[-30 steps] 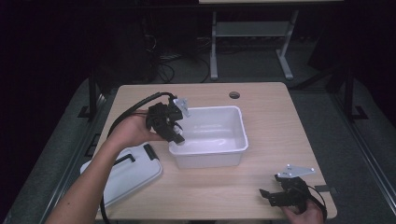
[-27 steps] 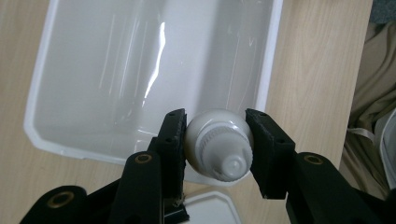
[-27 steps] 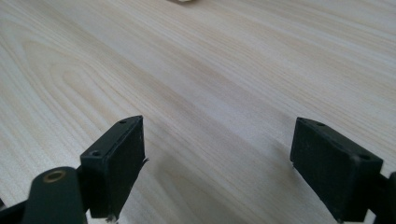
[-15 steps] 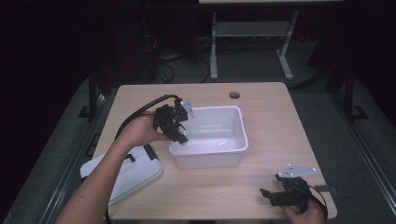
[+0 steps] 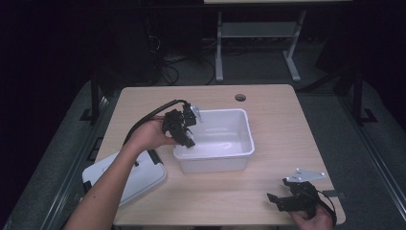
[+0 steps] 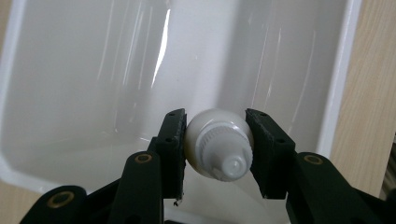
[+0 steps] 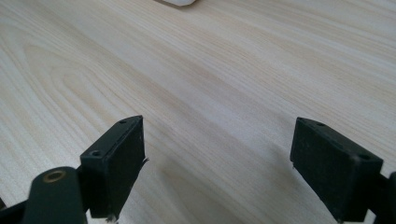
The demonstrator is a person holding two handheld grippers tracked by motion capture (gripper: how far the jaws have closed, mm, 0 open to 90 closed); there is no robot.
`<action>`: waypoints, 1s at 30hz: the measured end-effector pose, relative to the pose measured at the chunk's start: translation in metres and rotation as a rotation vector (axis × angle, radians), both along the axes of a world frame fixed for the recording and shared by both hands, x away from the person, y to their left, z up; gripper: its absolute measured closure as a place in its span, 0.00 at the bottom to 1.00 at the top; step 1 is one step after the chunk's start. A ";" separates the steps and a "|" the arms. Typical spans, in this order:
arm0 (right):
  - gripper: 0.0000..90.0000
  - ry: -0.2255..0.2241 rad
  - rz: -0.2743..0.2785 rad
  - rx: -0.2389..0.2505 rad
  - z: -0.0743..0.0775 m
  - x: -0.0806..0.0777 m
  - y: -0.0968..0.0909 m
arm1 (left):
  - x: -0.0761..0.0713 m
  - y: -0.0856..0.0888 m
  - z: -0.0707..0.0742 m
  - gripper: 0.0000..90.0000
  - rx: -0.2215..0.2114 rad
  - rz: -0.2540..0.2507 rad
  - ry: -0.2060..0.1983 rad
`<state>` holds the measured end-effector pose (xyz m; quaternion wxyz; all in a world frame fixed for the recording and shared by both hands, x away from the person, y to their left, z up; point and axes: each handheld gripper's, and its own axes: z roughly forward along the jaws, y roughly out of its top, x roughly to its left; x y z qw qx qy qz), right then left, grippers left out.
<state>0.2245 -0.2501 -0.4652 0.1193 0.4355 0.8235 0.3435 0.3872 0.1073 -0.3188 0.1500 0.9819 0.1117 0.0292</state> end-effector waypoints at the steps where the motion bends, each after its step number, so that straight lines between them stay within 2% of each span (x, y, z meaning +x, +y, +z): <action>1: 0.19 0.000 0.000 0.000 0.000 0.000 0.000 | 0.001 -0.001 -0.002 0.66 0.002 -0.002 -0.005; 4: 0.19 -0.004 0.000 0.003 0.000 0.000 -0.001 | 0.003 -0.001 -0.009 0.66 -0.007 0.006 0.011; 8: 0.19 -0.004 -0.003 0.007 0.000 0.000 -0.002 | 0.005 -0.001 -0.019 0.66 0.019 0.008 0.011; 12: 0.19 0.005 -0.004 0.006 0.001 -0.001 0.000 | 0.007 -0.001 -0.027 0.66 0.006 0.019 0.023; 18: 0.19 -0.001 -0.001 0.006 0.001 0.000 0.000 | 0.010 -0.004 -0.039 0.66 0.030 0.019 0.030; 19: 0.19 -0.001 -0.001 0.006 0.001 0.000 0.000 | 0.011 -0.004 -0.041 0.66 0.022 0.023 0.043; 21: 0.19 -0.004 0.000 0.007 0.001 0.000 0.000 | 0.012 -0.005 -0.044 0.66 0.023 0.024 0.043; 30: 0.19 -0.002 -0.002 0.009 0.001 0.000 -0.001 | 0.012 -0.008 -0.045 0.66 0.033 0.019 0.022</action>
